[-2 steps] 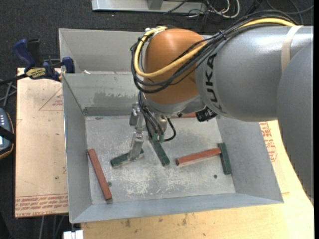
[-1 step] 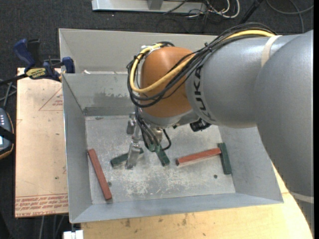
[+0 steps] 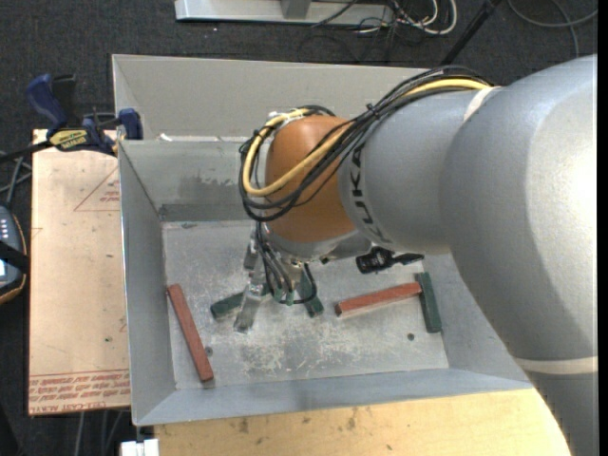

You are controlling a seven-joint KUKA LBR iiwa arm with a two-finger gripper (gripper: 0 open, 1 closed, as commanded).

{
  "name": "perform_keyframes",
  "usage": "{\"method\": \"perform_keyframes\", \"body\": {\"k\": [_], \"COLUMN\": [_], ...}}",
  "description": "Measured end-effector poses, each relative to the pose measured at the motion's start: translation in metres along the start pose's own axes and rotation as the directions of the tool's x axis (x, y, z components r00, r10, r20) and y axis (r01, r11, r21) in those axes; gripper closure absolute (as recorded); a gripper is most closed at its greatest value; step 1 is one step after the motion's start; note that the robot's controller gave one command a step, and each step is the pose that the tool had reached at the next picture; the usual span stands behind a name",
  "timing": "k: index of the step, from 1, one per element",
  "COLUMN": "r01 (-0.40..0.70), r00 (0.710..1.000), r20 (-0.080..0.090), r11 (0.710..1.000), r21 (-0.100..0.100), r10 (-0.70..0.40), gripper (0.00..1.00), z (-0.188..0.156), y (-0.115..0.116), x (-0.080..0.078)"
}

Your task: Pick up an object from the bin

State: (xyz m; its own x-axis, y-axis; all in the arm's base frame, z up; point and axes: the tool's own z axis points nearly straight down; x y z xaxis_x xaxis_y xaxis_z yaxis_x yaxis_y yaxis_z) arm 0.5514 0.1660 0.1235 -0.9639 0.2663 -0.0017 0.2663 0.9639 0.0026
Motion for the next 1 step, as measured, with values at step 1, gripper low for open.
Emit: {"method": "perform_keyframes", "body": {"k": [1], "r01": [0.018], "r00": [1.0], "r20": [-0.002], "r11": [1.0], "r21": [0.001], "r10": [-0.018], "gripper": [1.0], "z": [0.0535], "y": [0.0074], "x": [-0.0008]}}
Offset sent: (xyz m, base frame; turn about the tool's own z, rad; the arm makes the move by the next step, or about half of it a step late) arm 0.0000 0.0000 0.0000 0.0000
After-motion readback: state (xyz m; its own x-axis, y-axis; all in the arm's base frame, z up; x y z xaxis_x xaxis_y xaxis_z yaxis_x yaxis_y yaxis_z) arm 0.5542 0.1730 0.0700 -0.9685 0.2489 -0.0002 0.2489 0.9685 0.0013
